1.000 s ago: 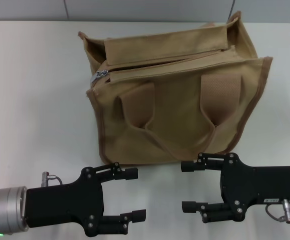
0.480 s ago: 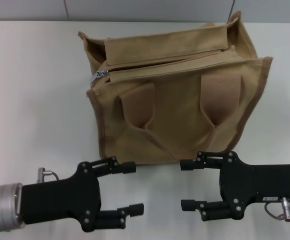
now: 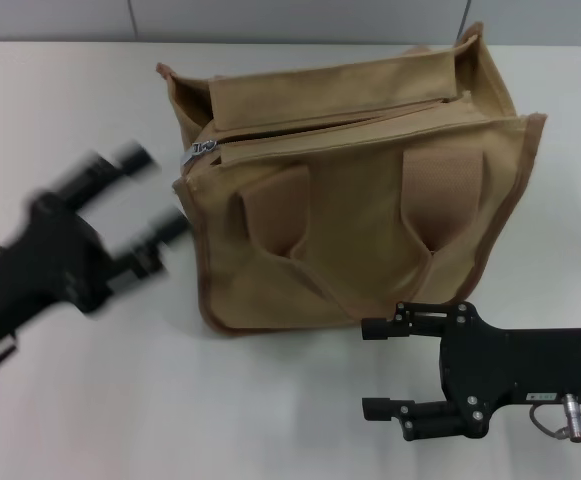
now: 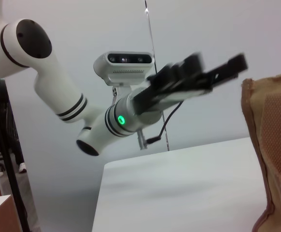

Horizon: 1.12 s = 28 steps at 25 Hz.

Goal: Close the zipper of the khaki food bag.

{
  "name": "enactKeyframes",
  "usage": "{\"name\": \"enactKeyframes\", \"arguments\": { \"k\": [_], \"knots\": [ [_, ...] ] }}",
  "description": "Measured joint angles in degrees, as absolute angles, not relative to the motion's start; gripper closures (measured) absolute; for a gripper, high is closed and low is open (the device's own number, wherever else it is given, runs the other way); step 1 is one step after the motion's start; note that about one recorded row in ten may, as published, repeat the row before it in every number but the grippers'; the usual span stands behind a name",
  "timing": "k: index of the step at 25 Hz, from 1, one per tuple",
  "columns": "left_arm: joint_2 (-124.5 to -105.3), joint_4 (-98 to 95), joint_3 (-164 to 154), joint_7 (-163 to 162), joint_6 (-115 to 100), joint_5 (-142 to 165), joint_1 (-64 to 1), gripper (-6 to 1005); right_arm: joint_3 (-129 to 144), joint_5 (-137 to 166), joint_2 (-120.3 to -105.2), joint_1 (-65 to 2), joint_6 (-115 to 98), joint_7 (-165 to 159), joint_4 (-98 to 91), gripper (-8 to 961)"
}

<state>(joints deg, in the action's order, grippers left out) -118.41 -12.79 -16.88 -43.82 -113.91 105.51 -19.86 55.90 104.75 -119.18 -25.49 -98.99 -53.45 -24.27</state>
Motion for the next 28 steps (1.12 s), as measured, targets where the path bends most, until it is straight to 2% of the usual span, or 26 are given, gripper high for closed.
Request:
{"name": "enactKeyframes", "arguments": {
  "k": [9, 28],
  "knots": [
    [-118.08, -12.81, -11.02, -43.34, -98.37, 102.87, -18.35, 192, 55.90, 104.52, -119.23, -25.44, -99.04, -53.42, -24.25, 195],
    [-118.77, -13.30, -16.97, -34.62, -90.22, 105.00, -22.70, 191, 55.90, 104.32, -119.34, -25.76, -99.59, -53.79, -24.26, 196]
  ]
}}
